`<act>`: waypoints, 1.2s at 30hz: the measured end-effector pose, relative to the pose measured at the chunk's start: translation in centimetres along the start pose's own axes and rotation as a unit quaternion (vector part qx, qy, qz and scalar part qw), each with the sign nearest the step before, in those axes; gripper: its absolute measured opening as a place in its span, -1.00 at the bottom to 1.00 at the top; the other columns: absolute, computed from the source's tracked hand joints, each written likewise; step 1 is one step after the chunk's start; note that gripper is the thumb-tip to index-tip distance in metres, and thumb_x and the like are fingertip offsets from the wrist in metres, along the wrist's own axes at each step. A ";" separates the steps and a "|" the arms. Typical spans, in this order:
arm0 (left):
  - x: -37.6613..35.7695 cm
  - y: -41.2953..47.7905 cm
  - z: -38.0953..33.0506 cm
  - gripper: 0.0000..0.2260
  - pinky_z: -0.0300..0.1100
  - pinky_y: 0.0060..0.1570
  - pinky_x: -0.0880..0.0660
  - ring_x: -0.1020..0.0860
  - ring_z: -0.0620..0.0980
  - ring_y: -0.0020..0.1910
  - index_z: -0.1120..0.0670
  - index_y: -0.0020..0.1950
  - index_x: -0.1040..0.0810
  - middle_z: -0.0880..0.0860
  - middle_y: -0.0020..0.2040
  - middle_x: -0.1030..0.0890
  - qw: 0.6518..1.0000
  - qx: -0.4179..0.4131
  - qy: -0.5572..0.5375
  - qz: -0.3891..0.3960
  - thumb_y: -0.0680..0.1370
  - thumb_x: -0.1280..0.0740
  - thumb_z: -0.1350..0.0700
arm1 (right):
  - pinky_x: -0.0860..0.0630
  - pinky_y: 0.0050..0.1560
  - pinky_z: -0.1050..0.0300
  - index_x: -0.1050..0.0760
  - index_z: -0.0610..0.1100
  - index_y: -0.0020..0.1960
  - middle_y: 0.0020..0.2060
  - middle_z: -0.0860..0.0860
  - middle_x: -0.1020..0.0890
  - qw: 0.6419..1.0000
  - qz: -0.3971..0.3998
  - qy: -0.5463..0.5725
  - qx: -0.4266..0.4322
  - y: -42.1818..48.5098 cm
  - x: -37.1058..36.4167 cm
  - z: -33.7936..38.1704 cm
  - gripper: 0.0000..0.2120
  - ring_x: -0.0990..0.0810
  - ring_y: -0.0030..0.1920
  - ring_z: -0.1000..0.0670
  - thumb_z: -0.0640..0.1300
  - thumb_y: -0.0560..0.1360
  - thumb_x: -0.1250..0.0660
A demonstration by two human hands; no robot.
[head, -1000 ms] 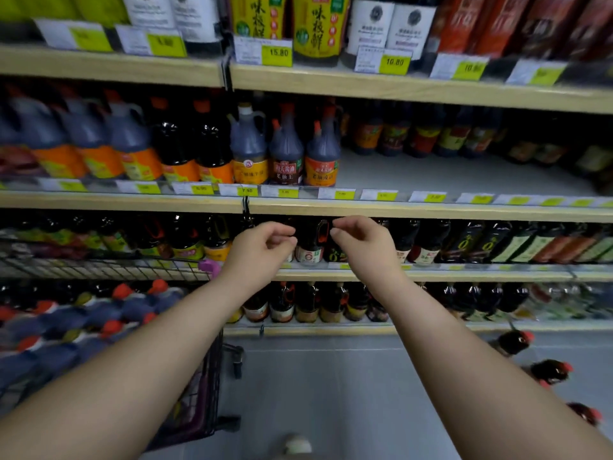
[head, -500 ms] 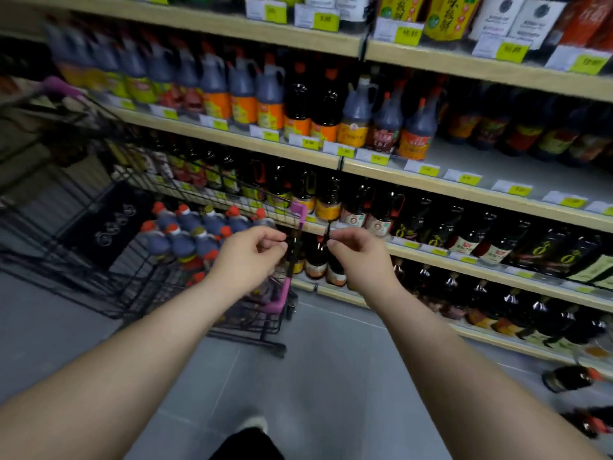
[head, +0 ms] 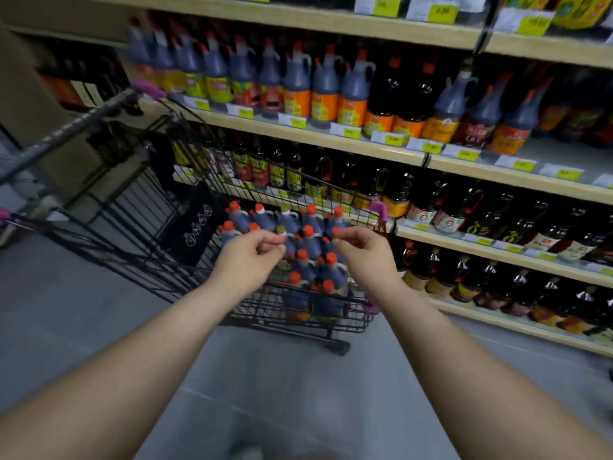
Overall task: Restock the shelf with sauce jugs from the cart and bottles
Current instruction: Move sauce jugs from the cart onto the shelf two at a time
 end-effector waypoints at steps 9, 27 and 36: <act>5.1 3.7 6.8 -0.87 -0.47 -0.24 -0.36 -0.53 -0.15 -0.21 0.07 0.02 -0.65 -0.14 -0.25 -0.56 0.997 0.009 0.036 0.065 0.51 -0.40 0.11 | -0.43 -0.24 0.26 -0.57 -0.23 0.04 -0.15 -0.03 -0.60 0.996 -0.049 -0.002 -0.079 -0.2 -8.3 -1.9 -0.89 -0.53 -0.20 0.03 -0.24 0.53 -0.34; 0.3 19.8 9.7 -0.85 -0.13 0.01 -0.53 -0.57 -0.06 -0.01 0.03 0.06 -0.64 -0.04 -0.07 -0.61 0.983 0.040 0.095 0.153 0.53 -0.37 0.05 | -0.24 -0.31 0.11 -0.55 -0.33 -0.12 -0.28 -0.11 -0.58 0.969 0.066 -0.169 -0.168 13.5 -13.4 -10.2 -0.81 -0.52 -0.21 -0.09 -0.19 0.52 -0.32; -2.5 22.8 13.7 -0.83 -0.21 0.01 -0.48 -0.57 -0.08 0.01 0.05 0.09 -0.64 -0.03 -0.01 -0.63 0.972 0.063 0.094 0.206 0.53 -0.38 0.07 | -0.49 0.02 0.14 -0.55 -0.13 0.13 0.05 -0.10 -0.61 0.896 0.245 -0.295 -0.224 14.7 -18.9 -18.7 -0.67 -0.58 0.05 -0.10 -0.04 0.41 -0.41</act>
Point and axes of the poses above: each hand's wrist, its own y-axis towards the middle knuckle, its own x-axis out of the back of the hand, z = x × y, the point moved 8 cm from there along y, towards the middle knuckle
